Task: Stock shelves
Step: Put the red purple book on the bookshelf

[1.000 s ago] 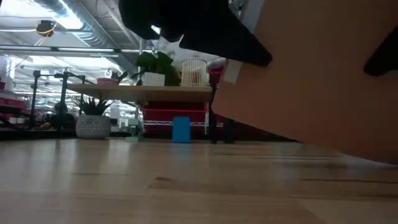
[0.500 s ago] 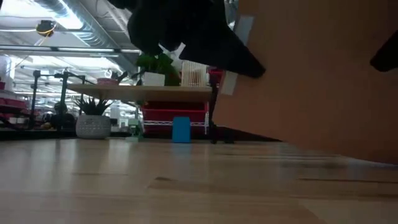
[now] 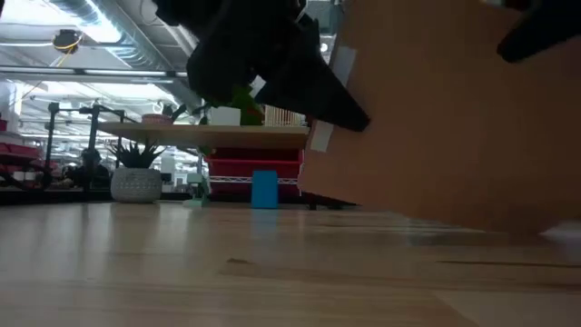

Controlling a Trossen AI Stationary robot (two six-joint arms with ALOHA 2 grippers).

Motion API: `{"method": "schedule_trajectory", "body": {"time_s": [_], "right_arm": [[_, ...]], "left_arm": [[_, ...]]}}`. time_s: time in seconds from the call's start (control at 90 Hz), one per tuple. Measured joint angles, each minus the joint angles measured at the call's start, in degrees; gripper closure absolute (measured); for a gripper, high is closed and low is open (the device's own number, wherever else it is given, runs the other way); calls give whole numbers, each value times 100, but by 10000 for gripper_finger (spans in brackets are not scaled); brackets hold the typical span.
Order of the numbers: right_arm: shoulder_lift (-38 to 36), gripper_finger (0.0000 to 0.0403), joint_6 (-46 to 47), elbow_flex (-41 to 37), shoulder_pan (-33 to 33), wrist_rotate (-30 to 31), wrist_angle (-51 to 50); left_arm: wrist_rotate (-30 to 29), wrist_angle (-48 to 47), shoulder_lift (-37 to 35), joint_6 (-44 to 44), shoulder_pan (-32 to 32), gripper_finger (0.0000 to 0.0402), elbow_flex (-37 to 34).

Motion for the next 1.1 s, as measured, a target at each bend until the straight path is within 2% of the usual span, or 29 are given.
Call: {"method": "schedule_trajectory", "body": {"time_s": [0.144, 0.356, 0.422, 0.533, 0.589, 0.844, 0.967, 1.1], "right_arm": [[0, 301, 0, -1, -219, -269, -128], [0, 385, 1, -4, -362, -798, -287], [2, 395, 3, -4, -346, -808, -321], [4, 374, 23, -4, -319, -904, -316], [4, 356, 22, -7, -307, -1047, -320], [9, 268, 28, -8, -304, -1021, -270], [9, 261, 32, -7, -301, -852, -233], [9, 277, -1, 156, -301, -668, -276]], "left_arm": [[1, -30, 0, -54, 2, 401, 0], [13, -69, 0, -121, 0, 401, 0], [33, -98, 0, -176, 0, 401, 4], [-13, -154, 0, -190, -2, 401, 7], [-40, -234, 0, -190, -4, 401, -1], [-63, -238, 2, -234, -2, 401, -2], [-68, -246, 2, -246, 0, 401, -2], [-68, -345, 2, -299, 9, 401, -2]]}}
